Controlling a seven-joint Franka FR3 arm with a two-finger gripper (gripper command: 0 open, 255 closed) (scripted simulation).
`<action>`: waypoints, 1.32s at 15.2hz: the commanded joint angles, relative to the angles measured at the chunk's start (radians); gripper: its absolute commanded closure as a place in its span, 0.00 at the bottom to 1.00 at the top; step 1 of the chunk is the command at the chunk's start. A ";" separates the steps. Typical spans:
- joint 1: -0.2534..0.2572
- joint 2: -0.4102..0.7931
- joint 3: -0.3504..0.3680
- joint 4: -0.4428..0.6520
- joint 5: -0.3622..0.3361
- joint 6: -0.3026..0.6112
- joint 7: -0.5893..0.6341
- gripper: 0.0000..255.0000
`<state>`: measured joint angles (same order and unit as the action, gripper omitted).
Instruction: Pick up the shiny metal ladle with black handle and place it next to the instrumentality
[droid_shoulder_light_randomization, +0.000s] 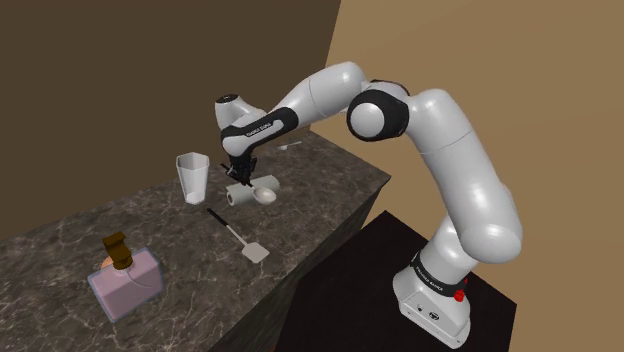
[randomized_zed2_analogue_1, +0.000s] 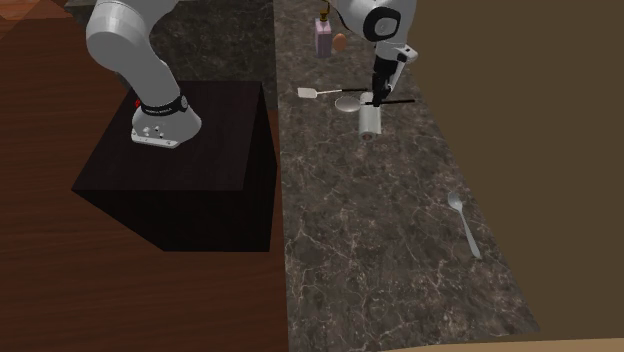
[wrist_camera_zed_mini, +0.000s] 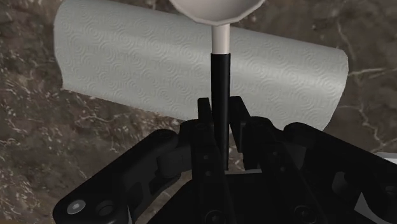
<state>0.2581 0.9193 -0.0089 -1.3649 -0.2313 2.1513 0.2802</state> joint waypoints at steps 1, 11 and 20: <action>0.002 0.033 0.002 -0.006 0.000 0.012 0.004 1.00; 0.001 0.057 0.001 0.004 -0.001 0.026 0.006 0.00; 0.013 -0.014 0.008 0.015 0.007 -0.058 0.003 0.00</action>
